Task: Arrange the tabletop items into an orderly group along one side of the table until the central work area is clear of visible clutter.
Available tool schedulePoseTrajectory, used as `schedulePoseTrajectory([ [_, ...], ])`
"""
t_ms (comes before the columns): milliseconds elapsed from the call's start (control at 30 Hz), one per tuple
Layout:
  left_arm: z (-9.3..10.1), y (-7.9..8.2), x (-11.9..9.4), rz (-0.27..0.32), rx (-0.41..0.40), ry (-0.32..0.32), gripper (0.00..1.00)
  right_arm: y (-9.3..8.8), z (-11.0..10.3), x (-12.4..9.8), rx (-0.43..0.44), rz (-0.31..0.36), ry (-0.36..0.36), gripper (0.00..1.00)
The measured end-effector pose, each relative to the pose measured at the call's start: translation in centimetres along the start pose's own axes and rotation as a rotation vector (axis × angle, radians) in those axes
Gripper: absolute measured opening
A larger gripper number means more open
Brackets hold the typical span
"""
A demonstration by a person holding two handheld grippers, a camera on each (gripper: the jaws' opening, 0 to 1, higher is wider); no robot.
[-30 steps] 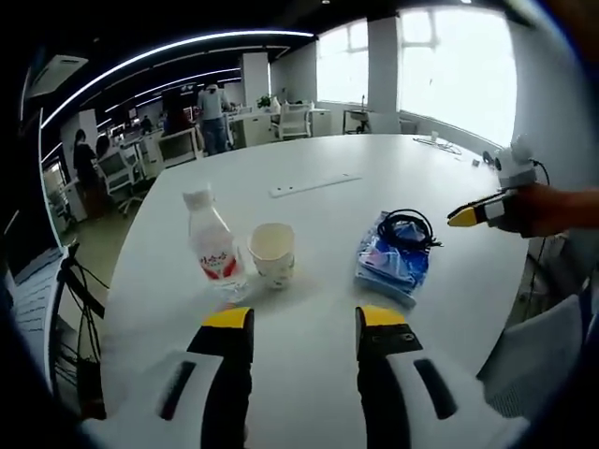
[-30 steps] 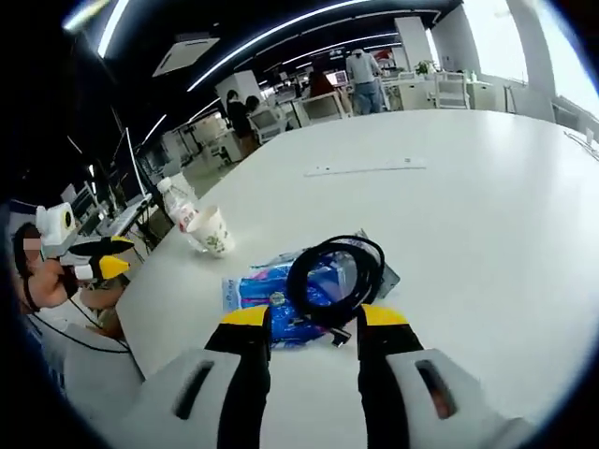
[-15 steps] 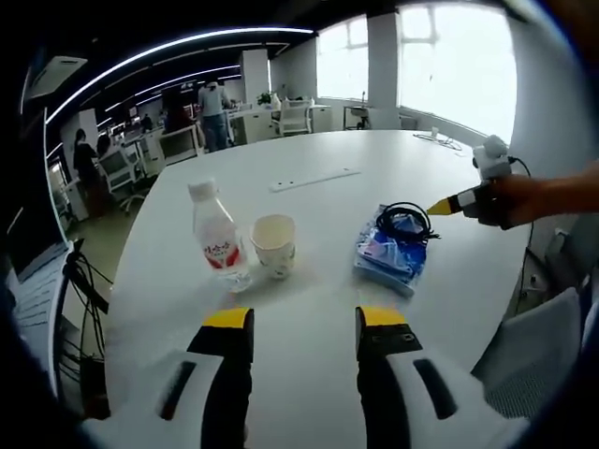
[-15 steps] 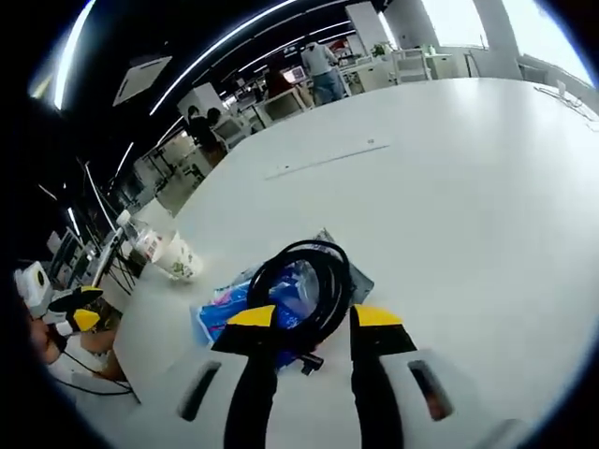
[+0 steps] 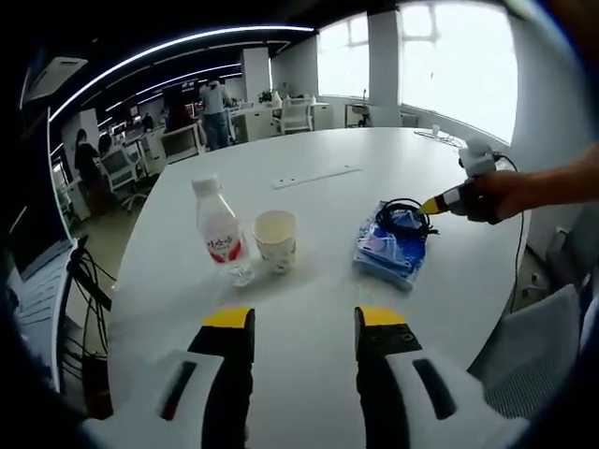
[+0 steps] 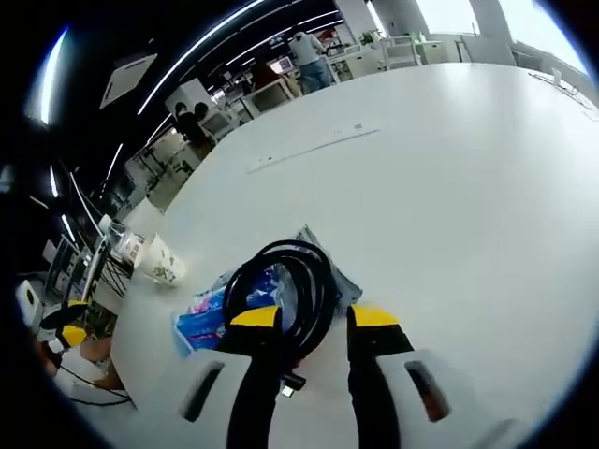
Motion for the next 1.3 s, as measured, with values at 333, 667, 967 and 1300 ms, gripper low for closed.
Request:
schedulePoseTrajectory([
  [333, 0.3, -0.3, 0.0, -0.008, 0.001, 0.005, 0.41, -0.3, -0.8, 0.2, -0.010, -0.045, -0.045, 0.16],
  [667, 0.6, -0.3, 0.1, -0.011, 0.003, 0.000, 0.41, -0.1, -1.3, 0.5, -0.093, -0.148, -0.135, 0.06],
  [967, 0.2, -0.3, -0.1, -0.004, -0.007, 0.003, 0.41, 0.4, -1.9, -0.8, -0.048, -0.123, -0.129, 0.02],
  [1300, 0.2, -0.7, -0.1, -0.004, -0.022, -0.009, 0.41, 1.5, -2.7, -2.1, -0.083, -0.042, -0.083, 0.01],
])
Point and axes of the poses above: the point that each gripper's makers call its tool centre point, and the gripper's own axes: x roughly forward along the fingers, z roughly to its right, y roughly out of its top, the point moved 6 cm from there along -x, roughly backward along the fingers, and after that the axes turned 3 degrees about y, right-handed, at the moved point
